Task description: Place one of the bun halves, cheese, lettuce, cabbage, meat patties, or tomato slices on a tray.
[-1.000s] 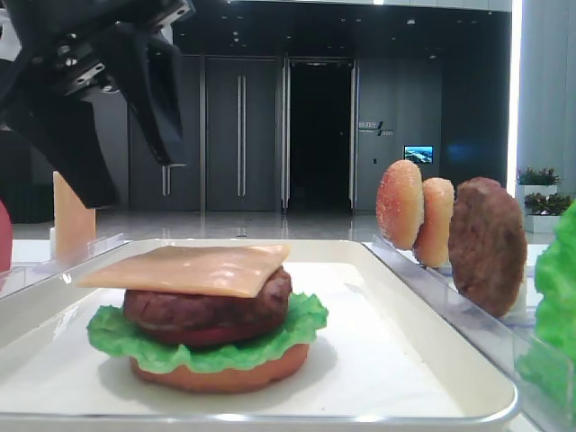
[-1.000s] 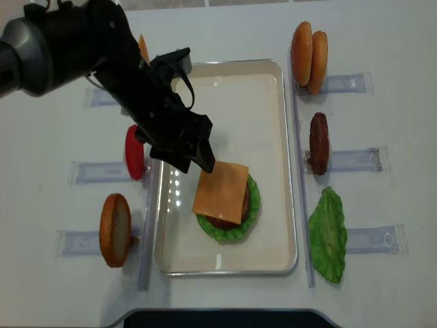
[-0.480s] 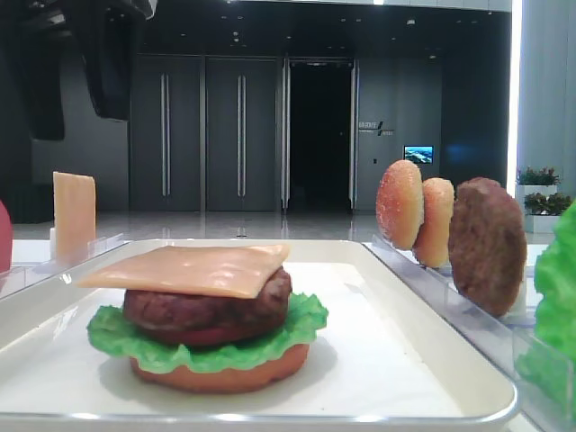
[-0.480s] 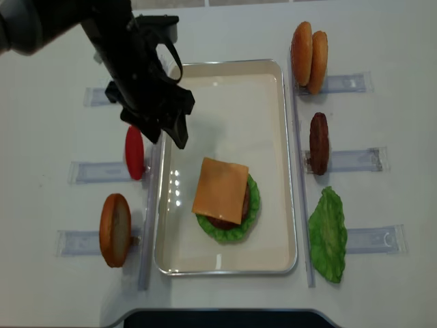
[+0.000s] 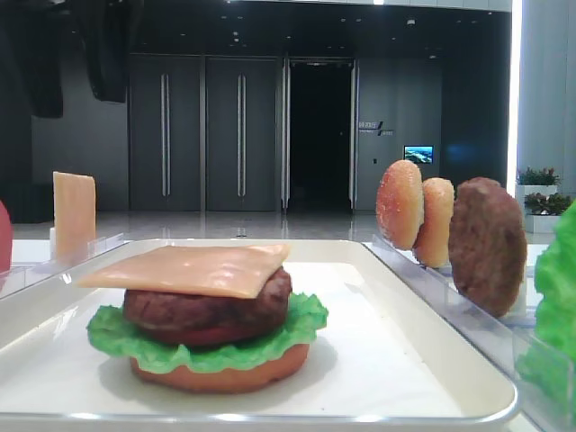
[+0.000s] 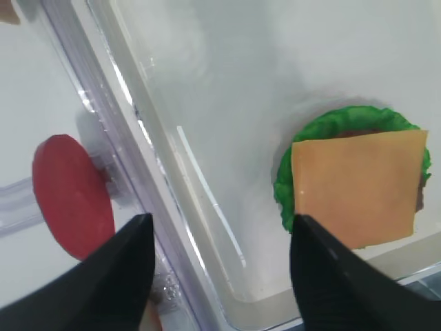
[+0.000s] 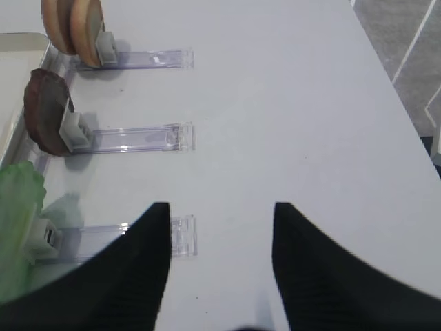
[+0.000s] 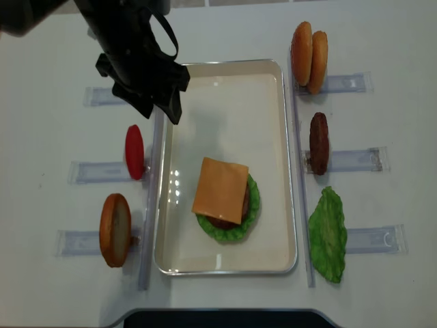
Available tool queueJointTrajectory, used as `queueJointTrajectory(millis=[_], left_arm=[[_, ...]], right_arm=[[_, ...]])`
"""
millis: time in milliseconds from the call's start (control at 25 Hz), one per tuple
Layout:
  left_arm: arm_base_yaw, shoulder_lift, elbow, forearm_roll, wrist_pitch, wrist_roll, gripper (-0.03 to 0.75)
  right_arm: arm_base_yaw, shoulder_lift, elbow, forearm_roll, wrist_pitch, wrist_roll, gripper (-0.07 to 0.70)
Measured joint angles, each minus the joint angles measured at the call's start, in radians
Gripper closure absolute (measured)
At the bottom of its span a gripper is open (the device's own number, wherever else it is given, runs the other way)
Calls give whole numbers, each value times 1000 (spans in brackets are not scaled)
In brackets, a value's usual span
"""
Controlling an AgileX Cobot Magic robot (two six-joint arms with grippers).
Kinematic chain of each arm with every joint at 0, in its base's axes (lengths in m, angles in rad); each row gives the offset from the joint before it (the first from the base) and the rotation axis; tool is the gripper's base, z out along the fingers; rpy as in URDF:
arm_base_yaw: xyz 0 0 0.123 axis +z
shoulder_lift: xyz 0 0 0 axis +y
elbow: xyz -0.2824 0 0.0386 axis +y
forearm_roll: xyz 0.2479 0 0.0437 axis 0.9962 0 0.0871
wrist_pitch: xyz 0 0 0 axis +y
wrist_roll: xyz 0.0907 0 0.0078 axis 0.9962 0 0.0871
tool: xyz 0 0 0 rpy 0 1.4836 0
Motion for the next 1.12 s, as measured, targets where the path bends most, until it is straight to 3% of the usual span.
queueJointTrajectory(millis=[240, 760, 1120], left_arm=[[42, 0, 0, 55, 0, -7, 247], [298, -1, 0, 68, 0, 19, 252], [412, -1, 0, 84, 0, 63, 252]], right_arm=[[0, 0, 0, 0, 0, 0, 275], [0, 0, 0, 0, 0, 0, 275], [0, 0, 0, 0, 0, 0, 275]])
